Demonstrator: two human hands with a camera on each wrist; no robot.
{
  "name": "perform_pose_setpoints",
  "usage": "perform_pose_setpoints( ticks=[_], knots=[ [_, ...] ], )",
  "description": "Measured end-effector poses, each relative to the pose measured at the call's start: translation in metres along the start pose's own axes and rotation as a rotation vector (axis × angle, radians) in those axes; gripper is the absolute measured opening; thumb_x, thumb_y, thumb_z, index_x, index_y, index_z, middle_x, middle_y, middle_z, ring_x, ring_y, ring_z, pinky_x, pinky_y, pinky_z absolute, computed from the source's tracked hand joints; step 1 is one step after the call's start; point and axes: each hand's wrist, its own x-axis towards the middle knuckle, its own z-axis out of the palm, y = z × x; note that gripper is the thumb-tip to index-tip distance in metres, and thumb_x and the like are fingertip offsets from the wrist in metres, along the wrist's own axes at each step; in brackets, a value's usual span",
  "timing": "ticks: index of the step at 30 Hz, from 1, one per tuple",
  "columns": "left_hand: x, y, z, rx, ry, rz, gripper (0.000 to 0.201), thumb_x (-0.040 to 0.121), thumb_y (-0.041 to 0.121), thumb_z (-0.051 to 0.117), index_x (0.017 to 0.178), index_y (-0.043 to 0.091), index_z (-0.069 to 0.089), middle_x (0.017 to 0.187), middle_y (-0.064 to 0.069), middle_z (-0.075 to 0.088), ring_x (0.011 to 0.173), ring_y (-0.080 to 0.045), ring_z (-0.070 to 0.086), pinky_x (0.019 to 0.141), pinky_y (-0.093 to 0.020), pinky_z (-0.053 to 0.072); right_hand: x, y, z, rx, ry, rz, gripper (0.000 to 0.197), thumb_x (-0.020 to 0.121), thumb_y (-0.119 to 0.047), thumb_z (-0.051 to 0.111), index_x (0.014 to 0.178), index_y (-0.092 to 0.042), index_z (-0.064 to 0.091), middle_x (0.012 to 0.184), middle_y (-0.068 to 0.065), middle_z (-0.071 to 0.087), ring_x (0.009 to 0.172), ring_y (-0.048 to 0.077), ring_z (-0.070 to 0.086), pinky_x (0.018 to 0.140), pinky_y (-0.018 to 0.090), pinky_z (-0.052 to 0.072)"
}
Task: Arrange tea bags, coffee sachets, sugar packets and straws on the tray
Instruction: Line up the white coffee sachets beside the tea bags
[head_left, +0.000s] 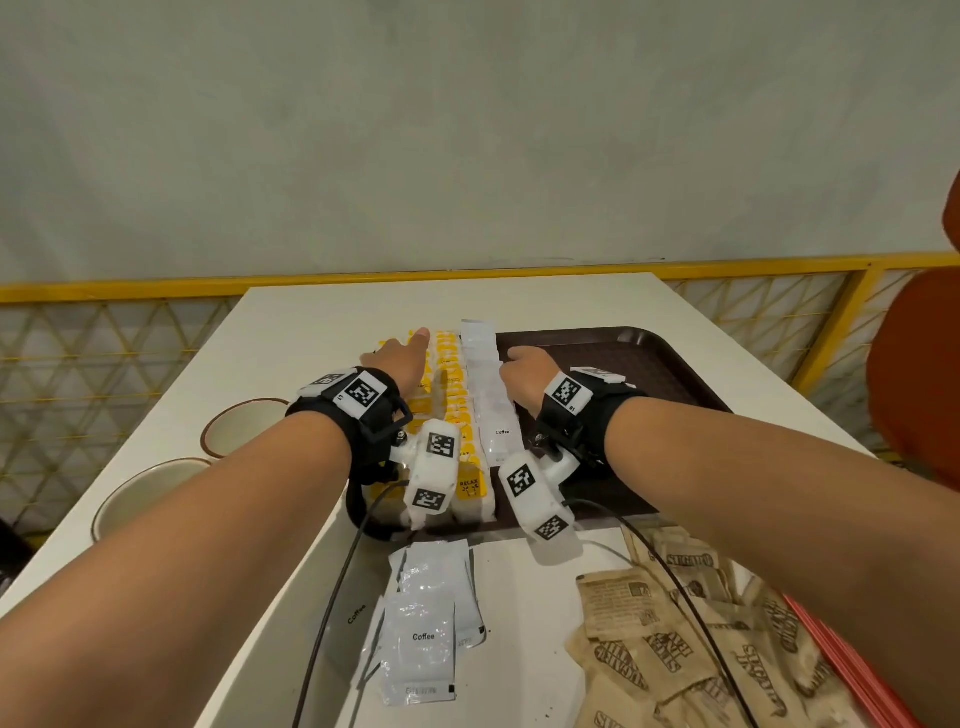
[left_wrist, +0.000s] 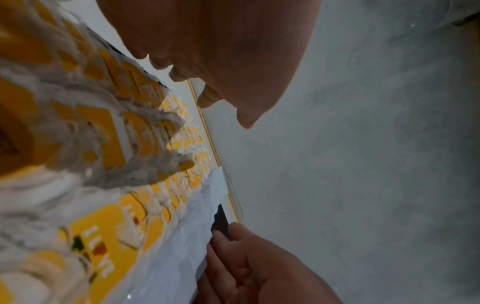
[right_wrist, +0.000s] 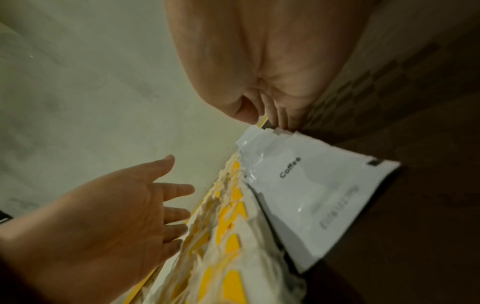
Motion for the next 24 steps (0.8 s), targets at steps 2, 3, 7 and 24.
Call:
perform_pose_setpoints(
  ticks=[2, 3, 7, 24],
  knots=[
    [0.003, -0.002, 0.001, 0.028, -0.008, 0.001, 0.073, 0.098, 0.056, 0.015, 0.143, 0.002, 0.035, 0.143, -0.02, 0.041, 0.13, -0.037, 0.038, 0.111, -0.046, 0.028, 0.001, -0.001, 0.003, -0.012, -0.019, -0.008, 0.039, 0.098, 0.0, 0.037, 0.136, 0.009, 0.041, 0.138, 0.025, 0.047, 0.109, 0.029, 0.055, 0.075, 0.026, 0.042],
    [0.003, -0.002, 0.0, 0.038, -0.018, 0.001, 0.073, 0.098, 0.056, 0.015, 0.143, 0.002, 0.036, 0.143, -0.02, 0.042, 0.13, -0.037, 0.039, 0.111, -0.046, 0.028, 0.0, -0.001, 0.004, -0.005, -0.031, -0.005, 0.038, 0.098, 0.0, 0.036, 0.135, 0.011, 0.04, 0.138, 0.025, 0.047, 0.098, 0.025, 0.054, 0.068, 0.022, 0.04],
    [-0.015, 0.002, -0.011, 0.049, -0.031, 0.046, 0.07, 0.099, 0.053, 0.019, 0.138, -0.001, 0.041, 0.138, -0.022, 0.047, 0.124, -0.038, 0.045, 0.107, -0.042, 0.032, -0.012, -0.007, -0.006, -0.033, 0.007, -0.007, 0.04, 0.095, -0.009, 0.041, 0.132, 0.004, 0.048, 0.125, 0.022, 0.055, 0.092, 0.024, 0.047, 0.078, 0.03, 0.041],
    [-0.202, -0.069, -0.051, 0.837, -0.455, 0.43, 0.047, 0.08, 0.051, 0.067, 0.11, 0.015, 0.064, 0.106, -0.002, 0.064, 0.093, -0.018, 0.059, 0.081, -0.03, 0.047, -0.184, -0.006, 0.027, -0.785, -0.552, -0.661, 0.062, 0.082, -0.034, 0.073, 0.138, -0.024, 0.048, 0.134, -0.004, 0.053, 0.118, 0.017, 0.051, 0.097, 0.028, 0.043]
  ],
)
